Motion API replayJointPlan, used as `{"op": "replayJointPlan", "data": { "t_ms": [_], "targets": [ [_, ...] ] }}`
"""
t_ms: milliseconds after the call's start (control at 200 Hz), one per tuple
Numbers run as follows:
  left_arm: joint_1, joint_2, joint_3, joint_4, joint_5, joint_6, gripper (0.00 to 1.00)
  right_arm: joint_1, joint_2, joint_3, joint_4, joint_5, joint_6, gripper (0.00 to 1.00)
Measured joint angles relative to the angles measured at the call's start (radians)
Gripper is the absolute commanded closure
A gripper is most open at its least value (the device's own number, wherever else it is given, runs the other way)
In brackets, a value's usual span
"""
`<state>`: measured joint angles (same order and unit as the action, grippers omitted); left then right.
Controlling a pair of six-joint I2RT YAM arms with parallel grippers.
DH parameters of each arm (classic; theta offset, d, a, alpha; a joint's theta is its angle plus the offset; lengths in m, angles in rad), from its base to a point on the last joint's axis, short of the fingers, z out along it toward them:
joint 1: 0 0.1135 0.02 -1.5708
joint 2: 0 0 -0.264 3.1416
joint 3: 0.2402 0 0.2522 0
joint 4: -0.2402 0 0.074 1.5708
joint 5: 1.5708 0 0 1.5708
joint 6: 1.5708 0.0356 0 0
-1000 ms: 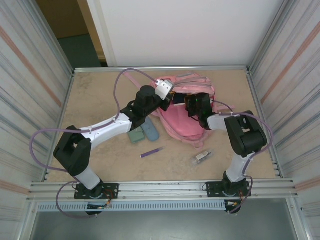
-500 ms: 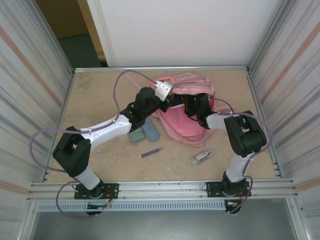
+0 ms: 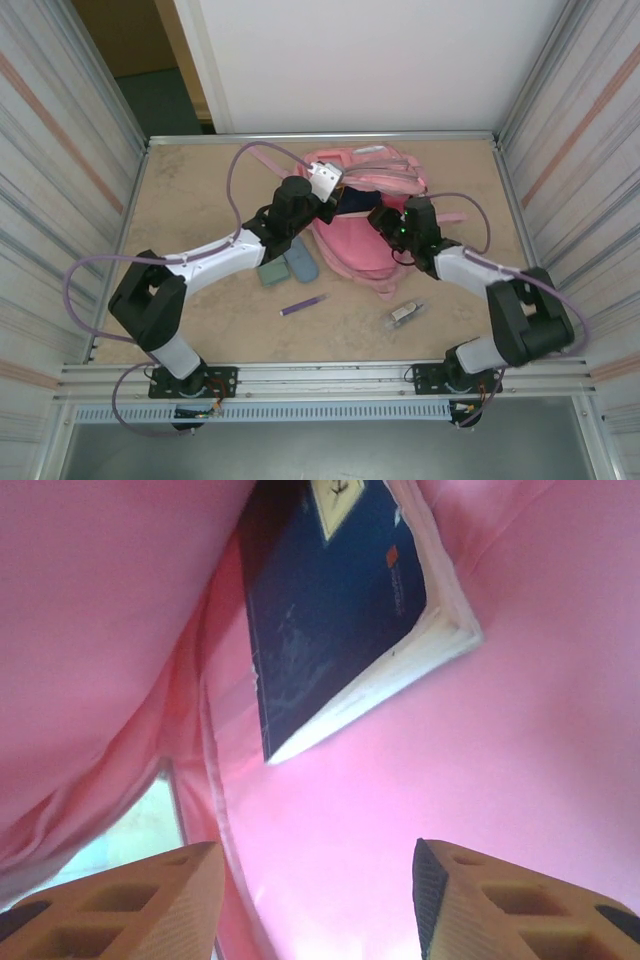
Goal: Pack the student bag
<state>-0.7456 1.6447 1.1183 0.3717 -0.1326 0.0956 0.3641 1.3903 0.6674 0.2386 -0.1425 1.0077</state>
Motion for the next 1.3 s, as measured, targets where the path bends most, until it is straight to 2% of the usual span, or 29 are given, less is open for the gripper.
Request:
{"op": "replayJointPlan", "data": {
  "t_ms": [236, 396, 466, 516, 656, 762, 842, 917, 1168, 1288, 1298],
  "targets": [
    [0.0, 0.058, 0.048, -0.037, 0.021, -0.011, 1.0, 0.001, -0.266, -0.021, -0.205, 0.112, -0.22, 0.44],
    [-0.005, 0.09, 0.052, -0.035, 0.028, -0.019, 1.0, 0.0, -0.387, -0.025, -0.304, 0.193, -0.332, 0.42],
    [-0.013, 0.112, 0.054, -0.045, 0.028, -0.018, 1.0, 0.011, -0.45, -0.047, -0.303, 0.224, -0.37, 0.42],
    [-0.02, 0.126, 0.054, -0.056, 0.027, -0.018, 1.0, 0.037, -0.518, -0.086, -0.281, 0.256, -0.401, 0.38],
    [-0.036, 0.154, 0.054, -0.095, 0.058, -0.02, 0.91, 0.092, -0.639, -0.131, -0.274, 0.328, -0.441, 0.35],
    [-0.042, 0.16, 0.054, -0.14, 0.107, -0.027, 0.77, 0.08, -0.601, -0.119, -0.273, 0.356, -0.443, 0.33],
    [-0.046, 0.16, 0.054, -0.187, 0.157, -0.045, 0.67, 0.05, -0.509, -0.071, -0.314, 0.349, -0.438, 0.33],
    [-0.047, 0.158, 0.054, -0.24, 0.208, -0.06, 0.54, 0.02, -0.418, -0.019, -0.344, 0.328, -0.433, 0.34],
    [-0.042, 0.053, 0.054, -0.487, 0.354, -0.002, 0.49, -0.026, -0.2, 0.081, -0.397, 0.235, -0.431, 0.35],
    [0.01, -0.032, 0.056, -0.525, 0.409, -0.037, 0.48, -0.027, -0.121, 0.119, -0.407, 0.19, -0.433, 0.36],
    [0.016, -0.035, 0.056, -0.525, 0.41, -0.042, 0.45, -0.026, -0.114, 0.123, -0.408, 0.187, -0.433, 0.36]
  ]
}}
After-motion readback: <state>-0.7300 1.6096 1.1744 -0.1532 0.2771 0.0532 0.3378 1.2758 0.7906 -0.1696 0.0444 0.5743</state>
